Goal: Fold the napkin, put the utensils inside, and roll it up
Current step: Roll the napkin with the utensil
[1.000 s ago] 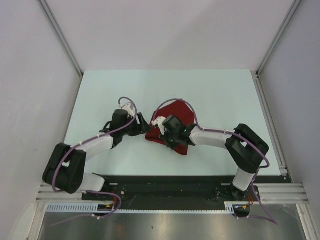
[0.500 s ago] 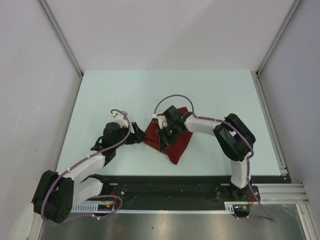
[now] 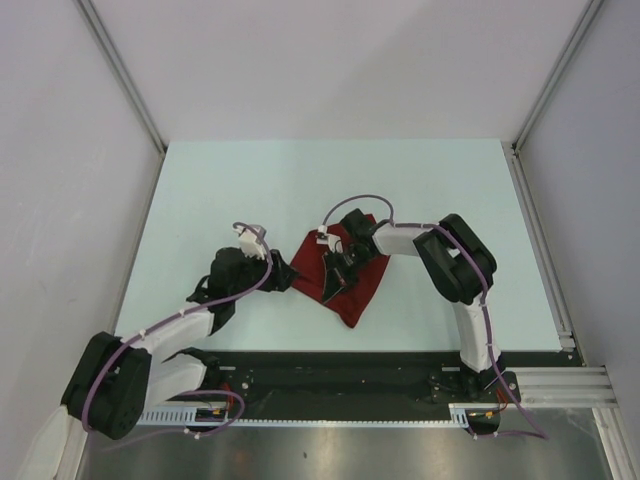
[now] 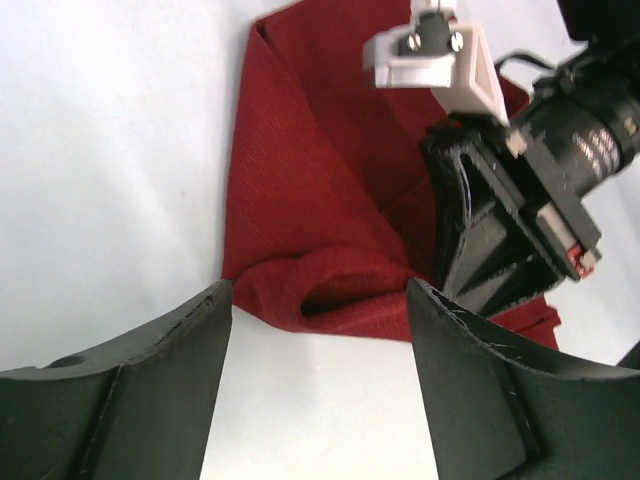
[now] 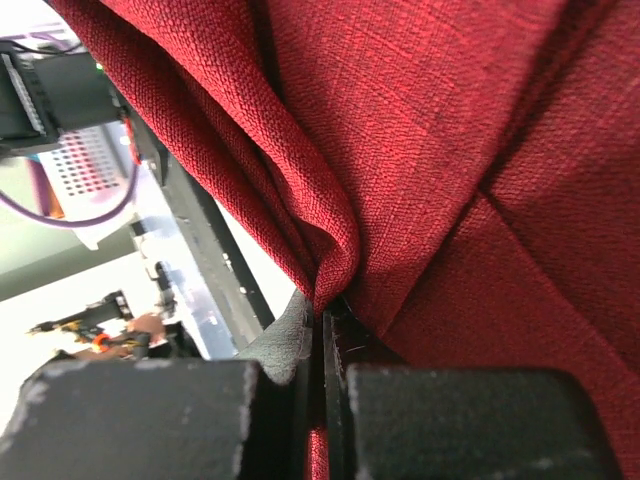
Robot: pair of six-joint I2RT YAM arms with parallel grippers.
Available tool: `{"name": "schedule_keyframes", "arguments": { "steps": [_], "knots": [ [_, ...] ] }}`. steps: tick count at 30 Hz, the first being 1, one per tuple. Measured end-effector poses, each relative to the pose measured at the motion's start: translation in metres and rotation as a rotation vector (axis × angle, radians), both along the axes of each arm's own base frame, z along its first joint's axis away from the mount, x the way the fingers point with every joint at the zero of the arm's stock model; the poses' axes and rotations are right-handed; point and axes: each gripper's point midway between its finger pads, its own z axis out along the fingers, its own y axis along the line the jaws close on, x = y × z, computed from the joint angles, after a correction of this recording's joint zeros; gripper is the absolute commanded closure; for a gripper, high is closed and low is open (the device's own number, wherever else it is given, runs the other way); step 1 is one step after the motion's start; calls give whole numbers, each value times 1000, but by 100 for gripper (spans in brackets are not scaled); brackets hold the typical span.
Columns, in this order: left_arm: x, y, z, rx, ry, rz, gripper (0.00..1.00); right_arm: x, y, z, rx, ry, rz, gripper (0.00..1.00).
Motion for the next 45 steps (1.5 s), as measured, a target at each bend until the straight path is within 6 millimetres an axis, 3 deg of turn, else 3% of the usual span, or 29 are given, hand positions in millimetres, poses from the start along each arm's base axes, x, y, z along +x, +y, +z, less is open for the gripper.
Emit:
{"name": "schedule_keyframes", "arguments": {
  "steps": [5,7,18,24,26,29,39,45],
  "knots": [
    [-6,-6,-13,18,40,-31,34,1,-1,0,21,45,-10,100],
    [-6,-8,-16,24,53,-36,41,2,-1,0,26,50,-11,100],
    [7,-11,-23,45,82,-9,65,2,-1,0,34,63,-13,100],
    [13,-14,-26,49,91,-9,95,2,-2,0,39,72,-15,100],
    [15,-15,-29,54,100,-9,100,2,-2,0,39,72,-15,100],
    [21,-16,-33,68,122,0,100,3,-1,0,39,74,-18,93],
    [39,-20,-56,134,242,22,100,5,0,11,58,83,-36,50],
    [39,-20,-60,156,272,26,100,12,-6,21,21,-10,-73,37]
  ]
}}
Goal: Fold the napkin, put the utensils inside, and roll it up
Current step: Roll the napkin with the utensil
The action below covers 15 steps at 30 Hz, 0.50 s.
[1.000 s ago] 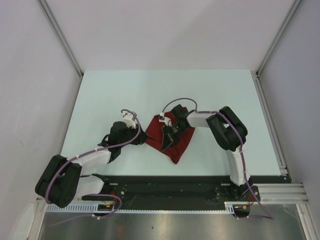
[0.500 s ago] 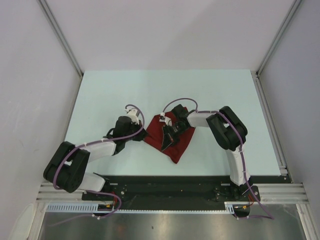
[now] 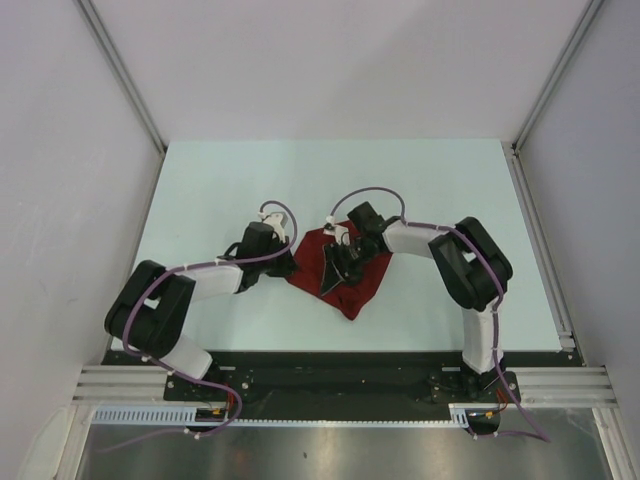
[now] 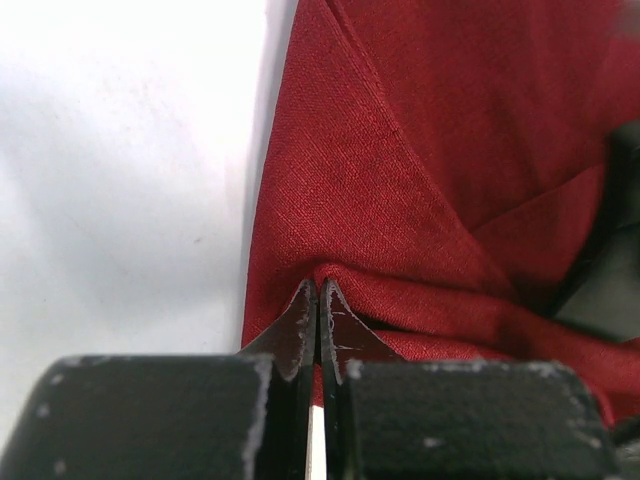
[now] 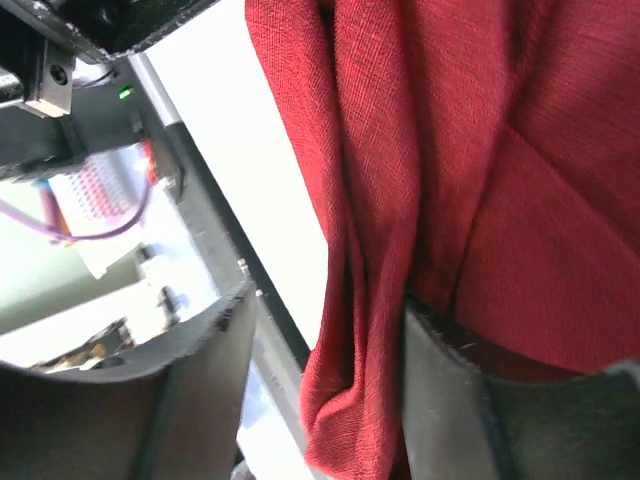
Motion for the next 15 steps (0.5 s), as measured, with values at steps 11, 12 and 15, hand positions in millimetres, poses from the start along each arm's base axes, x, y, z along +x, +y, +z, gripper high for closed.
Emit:
{"name": "schedule_keyframes", "arguments": {
  "steps": [11,12,15],
  "knots": [
    [1,-1,-2,10,13,-7,100,11,-19,35,-98,-338,-49,31],
    [1,-1,-2,10,14,-7,100,9,-17,39,-107,-379,-44,31],
    [1,-1,-2,9,14,-7,100,4,-13,43,-142,-477,-25,31]
  ]
}}
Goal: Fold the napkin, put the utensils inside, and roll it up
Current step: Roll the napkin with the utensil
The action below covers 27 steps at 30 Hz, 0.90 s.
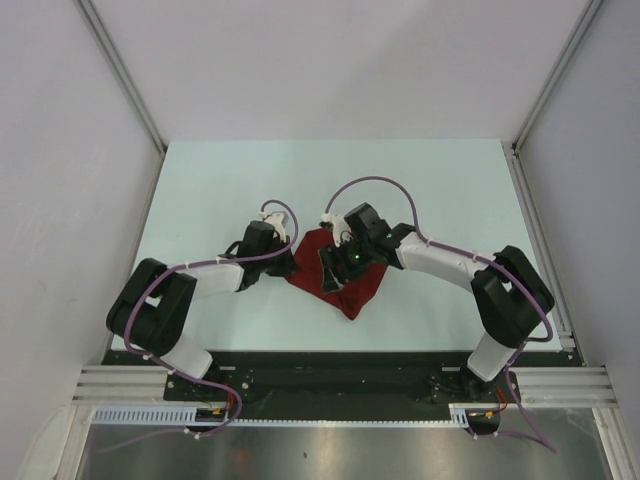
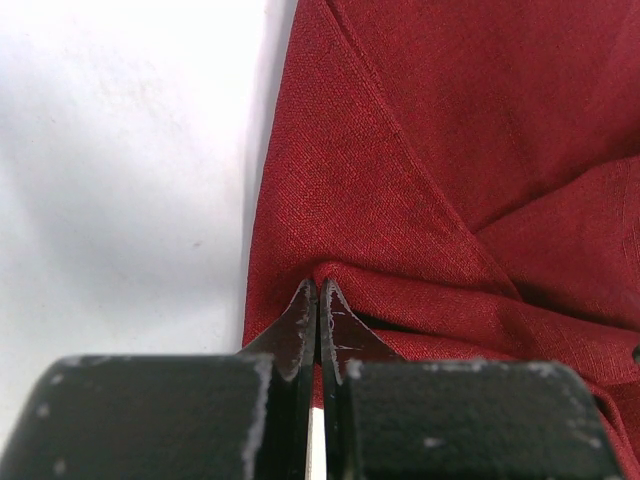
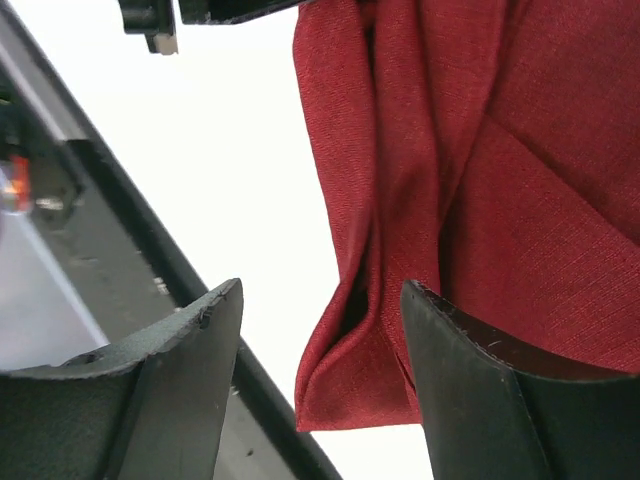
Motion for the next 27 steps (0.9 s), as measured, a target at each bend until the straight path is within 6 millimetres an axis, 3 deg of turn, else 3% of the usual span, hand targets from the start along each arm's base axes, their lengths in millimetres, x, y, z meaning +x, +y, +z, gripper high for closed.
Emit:
{"name": "schedule_keyframes", "arguments": {
  "steps": [11,17,21,27],
  "knots": [
    [0,-1,0,-3,1,-3,100,-2,-3,-26,-219,-265,-9,30],
    [0,-1,0,-3,0,-3,100,2,-3,-23,-237,-351,-6,29],
    [0,-1,0,-3,1,-3,100,5,-2,-22,-239,-377,-1,41],
    [-1,0,0,-2,2,-3,100,4,-6,-31,-269,-362,7,49]
  ]
}}
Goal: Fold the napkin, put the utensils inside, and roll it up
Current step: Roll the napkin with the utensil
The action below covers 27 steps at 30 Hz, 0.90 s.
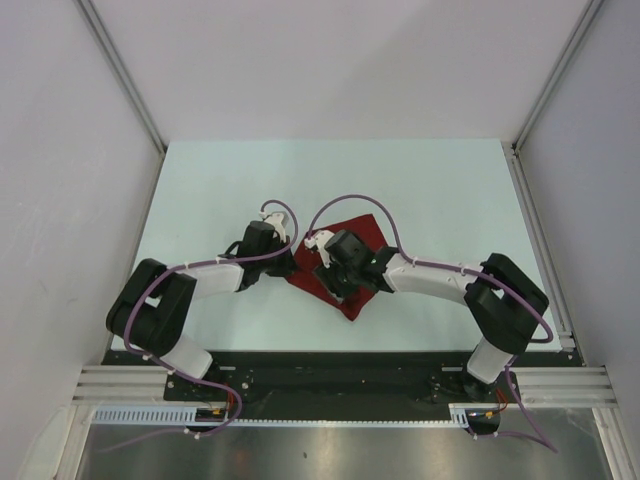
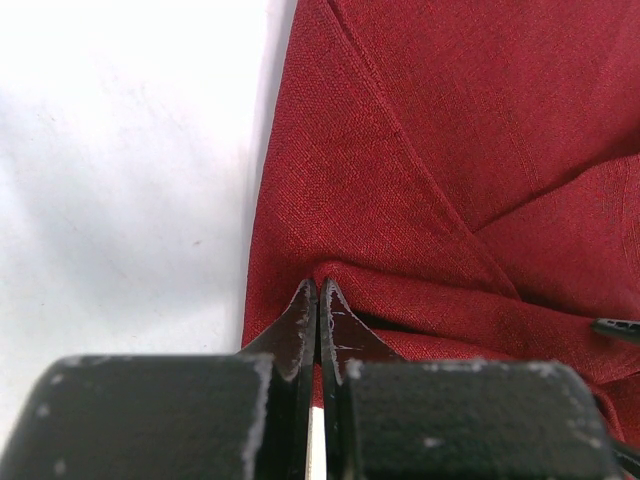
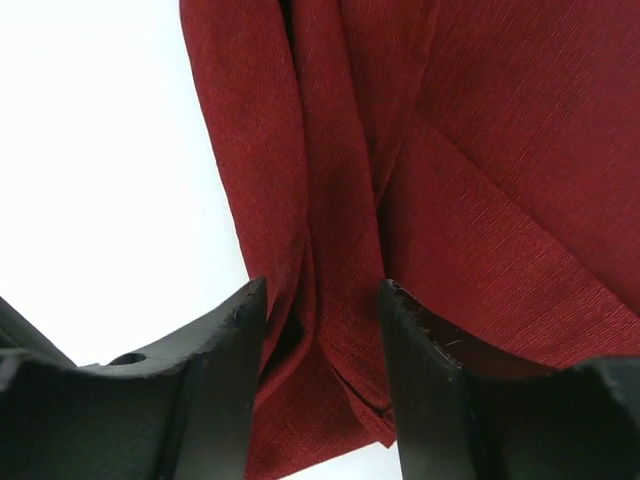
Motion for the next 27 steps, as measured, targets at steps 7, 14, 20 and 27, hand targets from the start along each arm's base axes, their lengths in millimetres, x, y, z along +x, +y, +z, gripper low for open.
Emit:
{"name": "schedule_keyframes", "arguments": {
  "steps": [7,14,20,27],
  "knots": [
    [-1,0,0,1,2,0,100,-10,-2,-6,-18,39,11,64],
    [-1,1,0,3,7,1,100,-26,3,-11,-22,100,41,90],
    [-2,1,0,6,14,1,100,-38,9,-20,-6,203,60,100],
    [-1,4,0,11,34,8,100,-33,4,-20,95,361,25,100]
  ]
}}
